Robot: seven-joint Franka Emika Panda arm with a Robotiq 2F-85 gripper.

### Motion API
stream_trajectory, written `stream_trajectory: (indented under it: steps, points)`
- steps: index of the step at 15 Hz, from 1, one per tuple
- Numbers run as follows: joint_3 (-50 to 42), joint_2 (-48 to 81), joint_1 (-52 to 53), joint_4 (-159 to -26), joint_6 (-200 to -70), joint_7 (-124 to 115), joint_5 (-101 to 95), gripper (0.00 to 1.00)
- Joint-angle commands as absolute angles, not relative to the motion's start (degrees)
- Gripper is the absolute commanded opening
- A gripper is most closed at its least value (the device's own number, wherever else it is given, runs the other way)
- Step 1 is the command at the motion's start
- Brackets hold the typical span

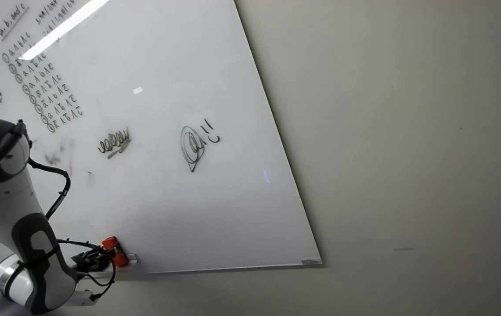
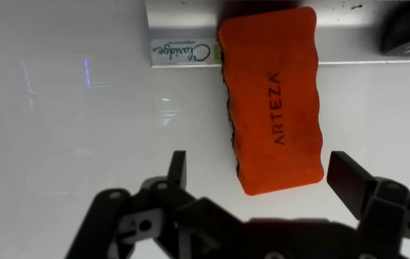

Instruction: Use the duster to erase the right part of the white board

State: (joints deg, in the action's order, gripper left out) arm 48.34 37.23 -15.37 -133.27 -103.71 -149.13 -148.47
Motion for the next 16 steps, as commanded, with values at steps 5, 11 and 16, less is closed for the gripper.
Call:
stream_trajectory:
  steps: [5, 11, 16]
  points:
    - [39.8, 33.5, -5.1, -131.1, -107.0, -148.2, -142.1, 1.00]
    - [31.3, 33.1, 6.7, -128.9, -108.0, -146.4, -137.5, 1.00]
    - [26.7, 30.5, 10.5, -129.4, -108.9, -145.6, -137.8, 1.00]
